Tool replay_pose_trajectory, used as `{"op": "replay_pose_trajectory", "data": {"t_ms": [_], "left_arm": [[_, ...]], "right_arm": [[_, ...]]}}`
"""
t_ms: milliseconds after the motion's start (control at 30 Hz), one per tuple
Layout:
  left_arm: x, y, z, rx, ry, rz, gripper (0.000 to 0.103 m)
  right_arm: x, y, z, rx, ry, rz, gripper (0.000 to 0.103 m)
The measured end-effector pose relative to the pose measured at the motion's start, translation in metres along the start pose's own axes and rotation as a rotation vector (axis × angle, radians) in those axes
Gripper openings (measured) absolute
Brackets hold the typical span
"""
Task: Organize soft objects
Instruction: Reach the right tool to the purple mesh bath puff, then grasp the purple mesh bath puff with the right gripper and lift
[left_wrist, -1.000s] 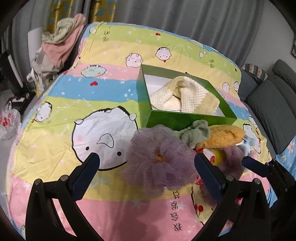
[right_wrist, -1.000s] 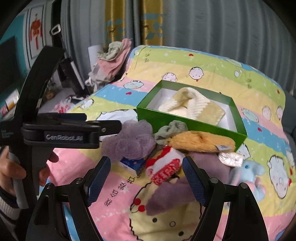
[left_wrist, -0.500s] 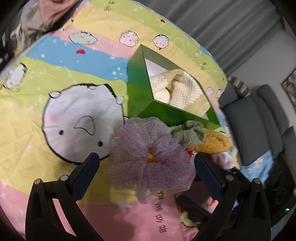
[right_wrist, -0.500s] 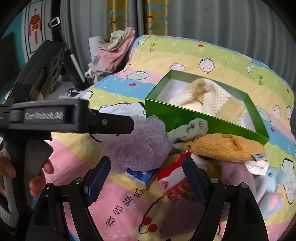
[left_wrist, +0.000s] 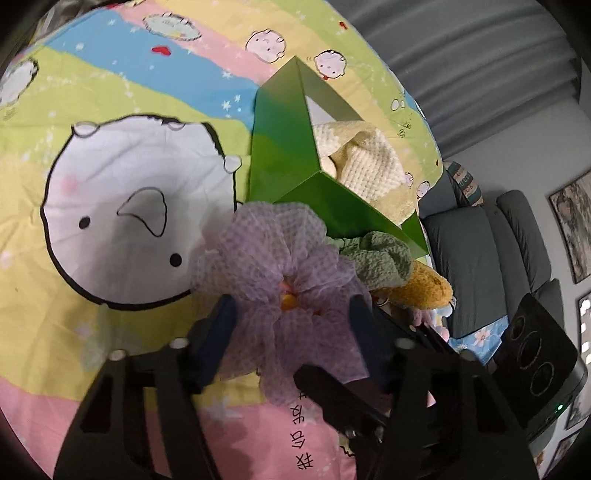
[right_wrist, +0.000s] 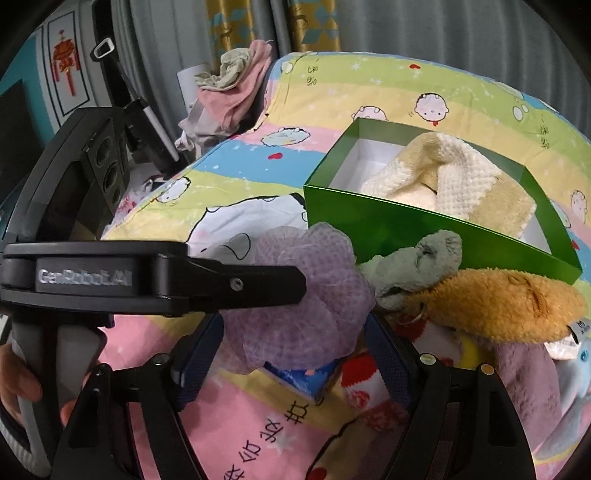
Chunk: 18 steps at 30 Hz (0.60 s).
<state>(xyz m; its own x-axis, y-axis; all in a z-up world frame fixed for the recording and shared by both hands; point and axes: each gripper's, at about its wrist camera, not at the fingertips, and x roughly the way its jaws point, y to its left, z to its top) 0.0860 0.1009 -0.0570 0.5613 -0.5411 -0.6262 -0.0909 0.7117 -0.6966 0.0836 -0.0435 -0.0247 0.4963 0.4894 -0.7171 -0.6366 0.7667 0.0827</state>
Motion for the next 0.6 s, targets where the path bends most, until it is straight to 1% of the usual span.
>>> {"op": "replay_pose_trajectory", "data": {"t_ms": [33,67,100,133,167,200,233,267,333,400,600], "left_arm": [[0.001,0.001,0.0,-0.014,0.006,-0.01,0.043],[0.001,0.003,0.0,-0.022,0.009,-0.012,0.041],[0.0,0.005,-0.001,-0.027,0.009,-0.011,0.037],[0.0,0.006,-0.001,-0.034,0.009,-0.013,0.031],[-0.001,0.007,-0.002,-0.041,0.008,-0.017,0.029],[-0.002,0.009,-0.001,-0.048,0.006,-0.022,0.025],[-0.002,0.009,-0.002,-0.055,0.004,-0.029,0.018],[-0.003,0.009,-0.003,-0.058,0.001,-0.033,0.015],[-0.006,0.008,-0.003,-0.052,-0.013,-0.031,0.006],[-0.014,0.005,-0.004,-0.037,-0.033,-0.034,0.006],[-0.043,-0.011,-0.005,0.021,-0.102,-0.078,0.006]], "right_arm": [[0.001,0.0,0.0,-0.003,0.0,-0.002,0.069],[0.002,0.0,0.0,-0.006,0.002,-0.003,0.062],[0.002,0.0,0.001,-0.008,0.003,-0.005,0.057],[0.003,-0.001,0.001,-0.011,0.003,-0.004,0.05],[0.003,-0.001,0.0,-0.016,0.005,-0.005,0.043],[0.003,0.0,0.0,-0.021,0.006,-0.007,0.04],[0.003,0.0,-0.001,-0.024,0.007,-0.007,0.034],[0.002,0.001,-0.002,-0.029,0.007,-0.006,0.027],[0.001,0.004,-0.003,-0.042,-0.002,-0.012,0.019],[-0.004,0.008,-0.002,-0.054,-0.02,-0.008,0.014],[-0.029,0.02,0.006,-0.094,-0.094,0.01,0.013]]}}
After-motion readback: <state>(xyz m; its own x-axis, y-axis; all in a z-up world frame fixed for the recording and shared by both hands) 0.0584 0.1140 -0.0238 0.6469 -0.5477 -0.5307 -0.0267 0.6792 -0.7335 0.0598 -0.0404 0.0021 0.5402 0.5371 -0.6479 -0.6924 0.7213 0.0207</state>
